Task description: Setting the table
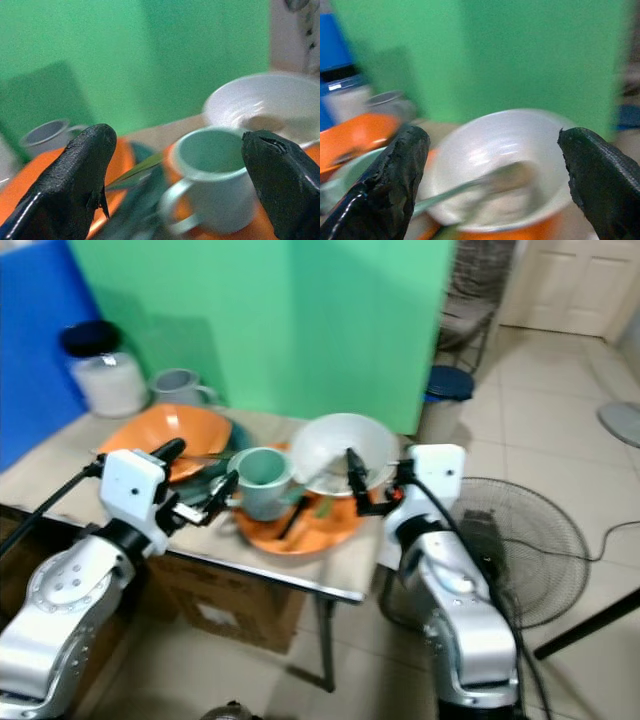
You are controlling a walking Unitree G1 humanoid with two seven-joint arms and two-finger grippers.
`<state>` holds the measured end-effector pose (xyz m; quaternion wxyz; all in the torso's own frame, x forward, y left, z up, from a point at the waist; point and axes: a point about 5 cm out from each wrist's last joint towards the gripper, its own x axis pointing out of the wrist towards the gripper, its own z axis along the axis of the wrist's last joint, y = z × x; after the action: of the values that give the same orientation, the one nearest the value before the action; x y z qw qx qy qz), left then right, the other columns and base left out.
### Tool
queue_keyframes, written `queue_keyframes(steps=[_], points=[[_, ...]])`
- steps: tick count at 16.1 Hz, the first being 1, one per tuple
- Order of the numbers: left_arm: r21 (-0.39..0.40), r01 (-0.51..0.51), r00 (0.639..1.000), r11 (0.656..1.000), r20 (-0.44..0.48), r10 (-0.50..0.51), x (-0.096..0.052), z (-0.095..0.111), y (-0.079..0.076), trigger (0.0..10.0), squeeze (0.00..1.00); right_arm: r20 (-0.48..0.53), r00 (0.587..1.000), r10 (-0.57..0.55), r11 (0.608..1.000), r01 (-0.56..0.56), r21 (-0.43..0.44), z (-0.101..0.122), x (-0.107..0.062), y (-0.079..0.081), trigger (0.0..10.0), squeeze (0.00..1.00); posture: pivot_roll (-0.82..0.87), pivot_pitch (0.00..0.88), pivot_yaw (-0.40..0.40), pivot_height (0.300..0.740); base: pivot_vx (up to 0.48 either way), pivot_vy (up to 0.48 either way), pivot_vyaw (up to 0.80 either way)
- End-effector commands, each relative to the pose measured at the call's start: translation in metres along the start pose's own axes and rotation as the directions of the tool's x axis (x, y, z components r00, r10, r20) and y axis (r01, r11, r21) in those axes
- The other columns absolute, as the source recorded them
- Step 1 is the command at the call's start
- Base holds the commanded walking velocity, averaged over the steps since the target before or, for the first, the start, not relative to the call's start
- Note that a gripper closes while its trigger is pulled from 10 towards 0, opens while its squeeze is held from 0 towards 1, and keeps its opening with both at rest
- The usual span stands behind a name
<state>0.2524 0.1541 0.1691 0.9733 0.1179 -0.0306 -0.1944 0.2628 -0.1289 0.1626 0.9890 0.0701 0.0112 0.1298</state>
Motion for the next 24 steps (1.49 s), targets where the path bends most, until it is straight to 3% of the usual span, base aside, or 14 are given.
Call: queue_keyframes(steps=[1,4,8,9,12,14,15,16,19,24], points=[[0.015,0.002,1.000,1.000,0.000,-0.002,-0.001,0.002,0.002,10.0,0.00,0.006,1.000,-0.005,1.000,0.005,0.003,0.003,-0.003,-0.002,10.0,0.00,0.10,0.000,0.053,0.740,0.000,0.379,-0.42],[0.017,0.088,0.995,0.996,-0.051,-0.087,-0.007,-0.004,0.004,10.0,0.00,-0.011,0.998,0.068,0.997,-0.068,-0.025,0.001,-0.005,0.000,10.0,0.00,0.11,0.000,0.047,0.740,0.000,0.125,0.00],[-0.053,0.182,0.977,0.982,-0.101,-0.187,-0.006,-0.014,0.003,10.0,0.00,-0.016,0.994,0.111,0.992,-0.112,-0.066,0.003,-0.008,-0.001,10.0,0.00,0.11,0.000,0.052,0.740,0.000,0.000,0.00],[-0.058,0.216,0.970,0.975,-0.102,-0.221,-0.004,-0.016,0.002,10.0,1.00,-0.018,0.994,0.109,0.991,-0.110,-0.080,0.003,-0.009,-0.003,10.0,0.00,0.10,0.000,0.053,0.740,0.000,0.000,0.00],[-0.022,0.287,0.948,0.958,-0.139,-0.288,0.009,-0.023,0.009,10.0,1.00,-0.022,0.990,0.142,0.984,-0.144,-0.107,0.003,-0.011,-0.003,10.0,0.00,0.09,0.000,0.058,0.740,0.000,0.000,0.00],[0.007,0.362,0.915,0.932,-0.196,-0.353,0.015,-0.032,0.017,10.0,0.97,-0.027,0.989,0.147,0.982,-0.149,-0.113,0.002,-0.013,-0.004,10.0,0.00,0.09,0.000,0.063,0.740,0.000,0.000,0.00],[0.015,0.394,0.898,0.919,-0.217,-0.382,0.019,-0.035,0.024,10.0,0.13,-0.029,0.988,0.153,0.981,-0.156,-0.117,0.003,-0.014,-0.005,10.0,0.00,0.08,0.000,0.066,0.740,0.000,0.000,0.00],[0.027,0.414,0.888,0.910,-0.231,-0.397,0.022,-0.036,0.028,10.0,0.00,-0.032,0.986,0.162,0.979,-0.164,-0.119,0.003,-0.015,-0.006,10.0,0.00,0.08,0.000,0.070,0.740,0.000,0.000,0.00],[0.084,0.448,0.873,0.890,-0.256,-0.415,0.039,-0.037,0.047,10.0,0.00,-0.056,0.968,0.243,0.958,-0.249,-0.145,0.004,-0.024,-0.008,10.0,0.00,0.06,0.000,0.084,0.740,0.000,0.000,0.00],[0.111,0.453,0.871,0.885,-0.267,-0.413,0.056,-0.041,0.058,10.0,0.00,-0.118,0.935,0.335,0.922,-0.351,-0.164,0.001,-0.039,-0.008,10.0,0.00,0.03,0.000,0.103,0.740,0.000,0.000,0.00]])
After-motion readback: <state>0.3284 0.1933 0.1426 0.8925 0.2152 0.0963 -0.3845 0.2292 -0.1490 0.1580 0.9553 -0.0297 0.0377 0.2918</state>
